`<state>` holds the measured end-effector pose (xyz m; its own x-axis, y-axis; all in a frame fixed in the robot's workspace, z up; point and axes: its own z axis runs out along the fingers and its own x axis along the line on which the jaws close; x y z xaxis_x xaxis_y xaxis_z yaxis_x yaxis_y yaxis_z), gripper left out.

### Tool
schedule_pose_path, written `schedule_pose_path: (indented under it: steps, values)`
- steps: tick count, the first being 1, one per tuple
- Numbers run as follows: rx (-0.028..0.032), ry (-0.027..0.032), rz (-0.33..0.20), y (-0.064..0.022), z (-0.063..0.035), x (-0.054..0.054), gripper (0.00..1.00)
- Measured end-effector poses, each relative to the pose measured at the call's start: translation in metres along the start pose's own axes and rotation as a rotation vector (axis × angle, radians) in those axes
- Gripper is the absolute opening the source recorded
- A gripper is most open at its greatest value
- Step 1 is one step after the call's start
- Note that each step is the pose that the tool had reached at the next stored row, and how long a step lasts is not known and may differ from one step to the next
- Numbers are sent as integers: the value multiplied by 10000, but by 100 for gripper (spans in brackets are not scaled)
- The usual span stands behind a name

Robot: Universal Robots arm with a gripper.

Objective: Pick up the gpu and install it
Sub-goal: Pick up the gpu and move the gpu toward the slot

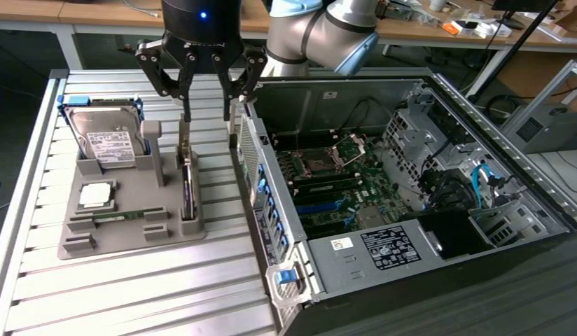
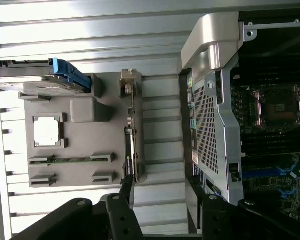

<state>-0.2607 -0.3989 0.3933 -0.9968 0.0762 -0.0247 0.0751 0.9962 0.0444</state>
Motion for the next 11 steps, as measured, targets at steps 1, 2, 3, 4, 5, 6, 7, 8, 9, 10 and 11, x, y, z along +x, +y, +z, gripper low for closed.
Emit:
schedule_pose_path:
  steps: [1, 2, 3, 4, 5, 6, 7, 8, 9, 10, 11]
  values:
    - [0, 0, 0, 0, 0, 0, 54]
    - [0, 0, 0, 0, 0, 0, 54]
    - [0, 0, 0, 0, 0, 0, 54]
    - [0, -1, 0, 0, 1, 2, 54]
    - [-1, -2, 1, -1, 3, 7, 54]
    - [0, -1, 2, -1, 5, 13, 54]
    - [-1, -1, 1, -2, 8, 20, 54]
    - [-1, 0, 0, -3, 13, 28, 54]
    - [0, -1, 0, -3, 19, 35, 54]
    - [0, 0, 0, -4, 29, 41, 54]
    - [0, 0, 0, -5, 36, 44, 54]
